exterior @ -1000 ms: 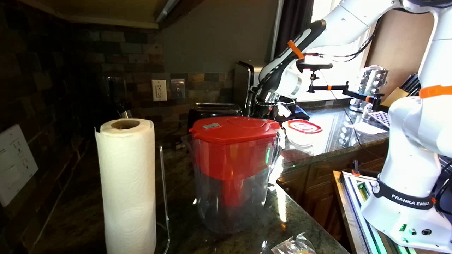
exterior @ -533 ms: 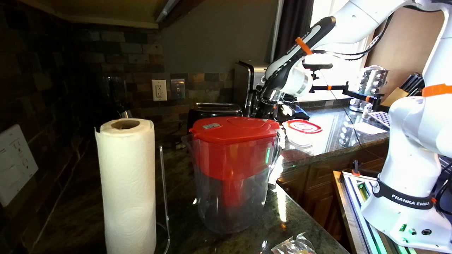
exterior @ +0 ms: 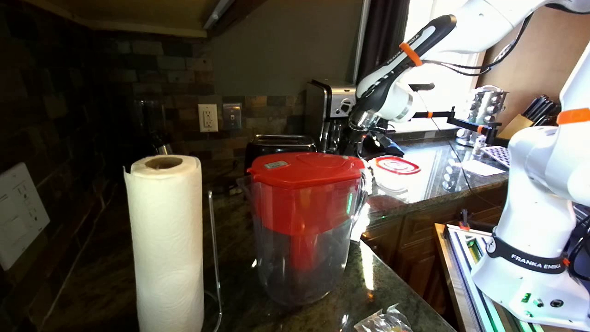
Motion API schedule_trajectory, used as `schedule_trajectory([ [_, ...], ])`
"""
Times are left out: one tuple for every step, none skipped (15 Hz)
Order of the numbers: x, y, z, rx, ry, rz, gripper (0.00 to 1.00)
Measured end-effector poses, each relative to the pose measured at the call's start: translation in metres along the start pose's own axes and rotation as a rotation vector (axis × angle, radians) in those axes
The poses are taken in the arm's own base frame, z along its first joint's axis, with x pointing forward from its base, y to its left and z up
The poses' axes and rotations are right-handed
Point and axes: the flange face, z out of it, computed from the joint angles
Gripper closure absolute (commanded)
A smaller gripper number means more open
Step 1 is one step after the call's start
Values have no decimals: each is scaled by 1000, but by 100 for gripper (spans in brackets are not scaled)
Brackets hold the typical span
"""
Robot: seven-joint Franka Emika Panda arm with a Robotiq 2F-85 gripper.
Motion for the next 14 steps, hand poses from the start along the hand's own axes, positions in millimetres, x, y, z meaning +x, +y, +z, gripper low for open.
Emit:
schedule_trajectory([
  [-1,0,-3,-7,5,3,0],
  [-2,0,-6,-14,11,6,0],
  [-3,-1,-9,-20,16,10,0],
  [-4,-1,-11,-27,22,13,0],
  [-4,-2,-14,-32,28,16,0],
  [-4,-3,-16,-34,31,18,0],
  [-5,-5,-18,-35,34,22,0],
  [-4,-6,-20,-36,38,26,0],
  [-4,-7,-21,-36,41,29,0],
  [-4,-8,-23,-37,44,34,0],
  [-4,-10,-24,-38,45,37,0],
  [-5,-11,-25,-38,47,39,0],
  [-5,-11,-26,-38,48,40,0],
  [-5,-11,-26,-38,49,41,0],
])
